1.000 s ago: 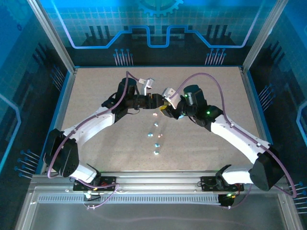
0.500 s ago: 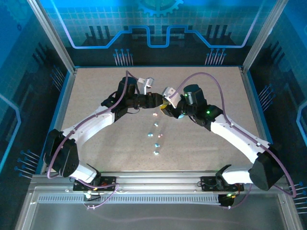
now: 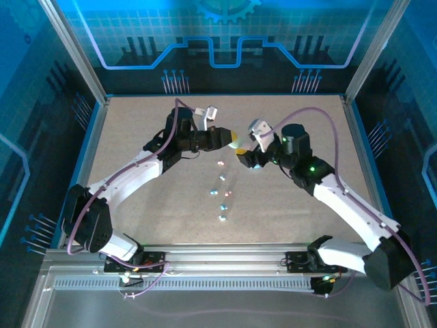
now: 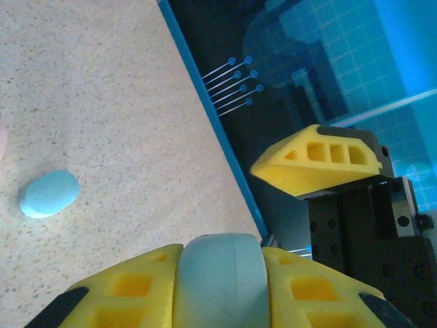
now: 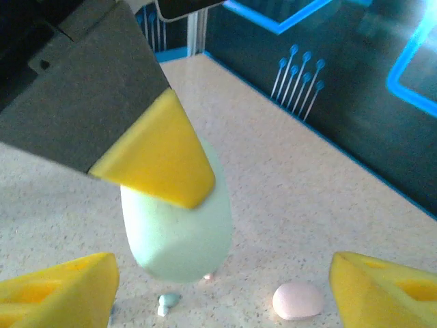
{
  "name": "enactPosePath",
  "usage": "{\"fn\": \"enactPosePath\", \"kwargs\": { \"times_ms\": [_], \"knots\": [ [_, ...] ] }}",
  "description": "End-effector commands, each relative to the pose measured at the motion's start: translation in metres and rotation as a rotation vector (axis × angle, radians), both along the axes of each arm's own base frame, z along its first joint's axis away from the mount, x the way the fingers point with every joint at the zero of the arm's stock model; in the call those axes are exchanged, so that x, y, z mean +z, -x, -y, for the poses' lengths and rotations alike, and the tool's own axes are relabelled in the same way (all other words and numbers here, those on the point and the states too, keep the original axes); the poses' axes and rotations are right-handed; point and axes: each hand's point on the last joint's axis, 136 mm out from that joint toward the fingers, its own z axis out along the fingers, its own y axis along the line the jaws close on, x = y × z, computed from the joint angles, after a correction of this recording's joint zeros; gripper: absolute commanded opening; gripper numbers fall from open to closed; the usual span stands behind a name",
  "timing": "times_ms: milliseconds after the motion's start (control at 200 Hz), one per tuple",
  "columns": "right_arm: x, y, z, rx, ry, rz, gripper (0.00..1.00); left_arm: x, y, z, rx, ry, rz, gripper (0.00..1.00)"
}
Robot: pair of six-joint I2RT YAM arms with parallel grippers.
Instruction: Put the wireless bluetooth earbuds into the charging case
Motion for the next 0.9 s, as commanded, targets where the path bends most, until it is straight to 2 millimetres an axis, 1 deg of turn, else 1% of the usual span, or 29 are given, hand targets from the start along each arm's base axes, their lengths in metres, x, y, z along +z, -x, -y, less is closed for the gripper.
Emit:
{"fn": "enactPosePath", "kwargs": {
  "times_ms": [0,40,75,85,95,145,185,255,315,410,425,455,605,896],
  "knots": [
    [0.009,-0.005,0.003,0.022,0.043,0.147,0.78,0.026,0.004,-0.001,-0.007,0.099,0.007,0.08],
    [0.000,-0.005,0.005,0.020,0.089,0.145,0.74,0.029,0.005,-0.001,-0.009,0.105,0.009,0.08],
    [0.003,-0.007,0.007,0.010,0.076,0.142,0.73,0.030,0.006,-0.001,-0.012,0.109,0.007,0.08],
    [-0.004,-0.005,0.008,0.016,0.074,0.129,0.73,0.031,0.006,-0.001,-0.015,0.111,0.007,0.08],
    [-0.005,-0.003,0.007,0.027,0.066,0.126,0.74,0.030,0.006,-0.001,-0.016,0.111,0.006,0.08],
    [0.002,0.006,0.001,0.096,0.007,0.141,0.73,0.032,0.008,0.000,-0.023,0.119,0.003,0.08],
    [0.009,0.009,-0.002,0.123,-0.035,0.165,0.72,0.034,0.009,0.000,-0.030,0.128,0.004,0.08],
    [0.017,0.005,-0.005,0.124,-0.074,0.191,0.70,0.037,0.011,0.002,-0.044,0.141,0.009,0.08],
    [0.019,0.001,-0.007,0.123,-0.079,0.194,0.70,0.038,0.012,0.002,-0.054,0.145,0.006,0.08],
    [0.024,0.001,-0.012,0.150,-0.094,0.204,0.67,0.040,0.014,0.002,-0.058,0.147,0.010,0.09],
    [0.030,0.000,-0.013,0.153,-0.105,0.227,0.67,0.040,0.015,0.001,-0.056,0.146,0.010,0.09],
    [0.033,0.000,-0.014,0.160,-0.114,0.240,0.66,0.039,0.015,0.001,-0.055,0.146,0.009,0.09],
    [0.039,-0.001,-0.018,0.180,-0.127,0.252,0.60,0.040,0.017,0.000,-0.054,0.145,0.013,0.09],
    [0.048,0.004,-0.020,0.197,-0.149,0.276,0.60,0.039,0.020,0.000,-0.059,0.146,0.008,0.09]
  ]
}}
